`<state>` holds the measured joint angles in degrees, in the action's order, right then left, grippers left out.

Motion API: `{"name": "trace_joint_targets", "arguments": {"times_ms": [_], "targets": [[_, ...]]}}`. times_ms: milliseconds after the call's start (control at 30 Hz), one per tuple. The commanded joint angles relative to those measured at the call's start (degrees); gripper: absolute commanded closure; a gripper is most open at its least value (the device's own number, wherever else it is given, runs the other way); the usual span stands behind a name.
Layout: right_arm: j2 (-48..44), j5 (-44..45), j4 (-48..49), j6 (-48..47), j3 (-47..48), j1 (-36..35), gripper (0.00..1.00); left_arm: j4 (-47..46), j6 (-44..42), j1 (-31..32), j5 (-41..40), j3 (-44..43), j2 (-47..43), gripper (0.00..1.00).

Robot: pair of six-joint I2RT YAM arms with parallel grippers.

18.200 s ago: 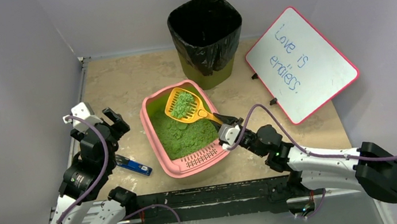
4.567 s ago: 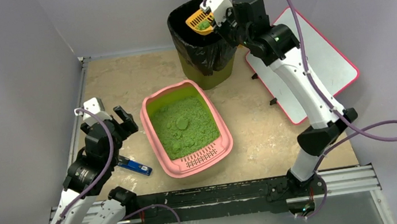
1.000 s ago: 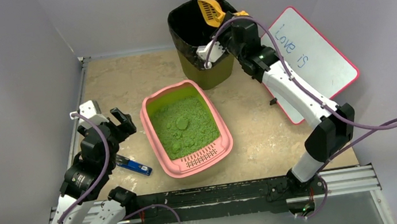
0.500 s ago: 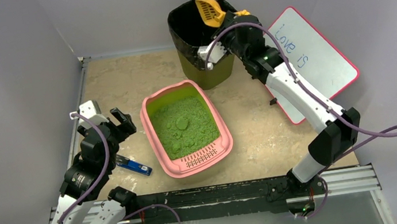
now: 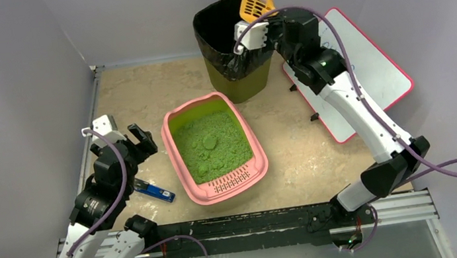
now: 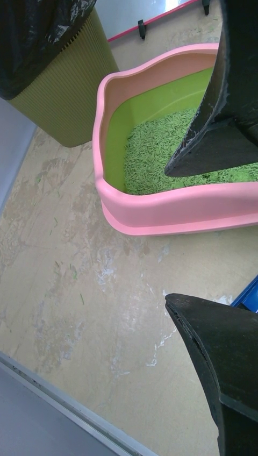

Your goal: Clean the litter box

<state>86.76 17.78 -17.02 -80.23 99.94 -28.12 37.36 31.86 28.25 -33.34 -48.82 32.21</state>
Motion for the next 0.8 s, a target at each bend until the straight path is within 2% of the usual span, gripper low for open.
{"name": "trace_joint_targets", "arguments": {"times_ms": [0, 267, 500, 767], "targets": [[-4.1, 0.7, -3.5, 19.3, 4.4, -0.4, 1.00, -2.2, -0.5, -0.2, 0.1, 0.3, 0.5, 0.21], [-10.5, -7.6, -10.6, 43.8, 4.3, -0.7, 1.00, -2.1, -0.2, -0.1, -0.6, 0.3, 0.5, 0.22], [-18.8, -11.6, -10.3, 57.6, -5.4, -1.1, 1.00, -1.9, -0.1, -0.1, -1.4, 0.2, 0.9, 0.23], [-22.7, -14.6, -20.8, 75.1, -8.1, -1.9, 1.00, -1.0, 0.7, -0.1, -3.7, -0.3, -0.4, 0.24]]}}
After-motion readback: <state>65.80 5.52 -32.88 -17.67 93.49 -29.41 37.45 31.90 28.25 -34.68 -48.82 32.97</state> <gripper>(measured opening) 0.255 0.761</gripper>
